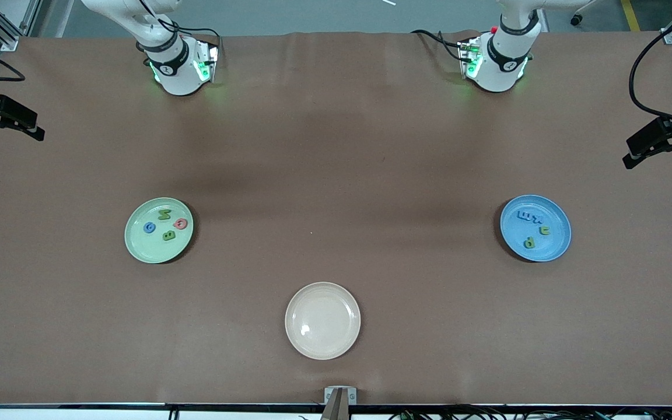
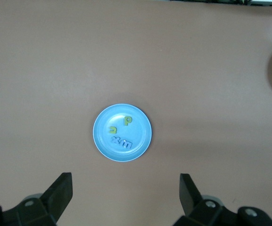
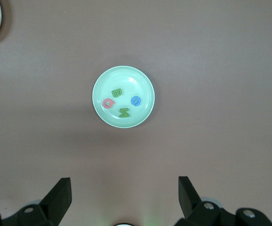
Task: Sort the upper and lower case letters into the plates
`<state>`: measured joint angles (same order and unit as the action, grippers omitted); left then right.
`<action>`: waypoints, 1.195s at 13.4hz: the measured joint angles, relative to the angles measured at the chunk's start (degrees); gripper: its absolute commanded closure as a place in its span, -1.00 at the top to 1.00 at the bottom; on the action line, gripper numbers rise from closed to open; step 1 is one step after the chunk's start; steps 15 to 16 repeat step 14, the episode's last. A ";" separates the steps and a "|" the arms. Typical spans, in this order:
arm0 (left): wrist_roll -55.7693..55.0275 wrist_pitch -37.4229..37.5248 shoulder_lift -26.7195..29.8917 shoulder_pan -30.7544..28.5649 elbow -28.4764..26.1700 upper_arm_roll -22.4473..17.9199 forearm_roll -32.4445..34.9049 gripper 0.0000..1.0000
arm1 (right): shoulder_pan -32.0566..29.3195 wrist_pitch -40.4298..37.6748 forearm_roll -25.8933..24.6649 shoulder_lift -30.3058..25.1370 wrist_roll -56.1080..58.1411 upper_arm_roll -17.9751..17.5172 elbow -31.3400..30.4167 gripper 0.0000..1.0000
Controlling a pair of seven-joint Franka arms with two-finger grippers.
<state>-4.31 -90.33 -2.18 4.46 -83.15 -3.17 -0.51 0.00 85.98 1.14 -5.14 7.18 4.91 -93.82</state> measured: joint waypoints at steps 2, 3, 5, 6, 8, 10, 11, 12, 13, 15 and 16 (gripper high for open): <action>0.00 2.05 -0.09 -0.02 0.01 -0.02 0.00 1.00 | 0.00 0.00 0.15 0.00 0.00 0.00 -0.03 1.00; 0.00 2.91 -0.09 -0.01 0.01 -0.02 0.00 1.00 | 0.00 0.00 0.22 0.00 0.00 0.00 -0.03 1.00; 0.00 3.13 -0.09 0.05 0.03 0.02 0.00 1.00 | 0.00 -0.01 0.28 0.00 0.00 0.00 -0.04 1.00; 0.00 3.13 -0.09 0.11 0.07 0.04 0.00 1.00 | 0.00 -0.01 0.29 0.00 0.00 0.00 -0.07 1.00; 0.00 3.13 -0.09 0.22 0.12 0.13 0.00 1.00 | 0.00 -0.01 0.30 0.00 0.00 0.00 -0.14 1.00; 0.00 3.13 -0.09 0.22 0.18 0.14 0.00 1.00 | 0.00 -0.01 0.30 0.00 0.00 0.01 -0.17 1.00; 0.00 3.13 -0.09 0.23 0.22 0.16 -0.13 1.00 | 0.00 -0.01 0.30 0.00 0.00 0.03 -0.17 1.00; 0.00 3.13 -0.09 0.23 0.24 0.19 -0.14 1.00 | 0.00 -0.01 0.30 0.00 0.00 0.04 -0.17 1.00; 0.00 3.13 -0.09 0.23 0.24 0.20 -0.27 1.00 | 0.00 -0.01 0.30 0.00 0.01 0.06 -0.17 1.00; 0.00 3.13 -0.09 0.23 0.24 0.20 -0.47 1.00 | 0.00 -0.01 0.30 0.00 0.01 0.08 -0.17 1.00; 0.00 3.13 -0.09 0.23 0.24 0.20 -0.47 1.00 | 0.00 -0.01 0.30 0.00 0.01 0.08 -0.17 1.00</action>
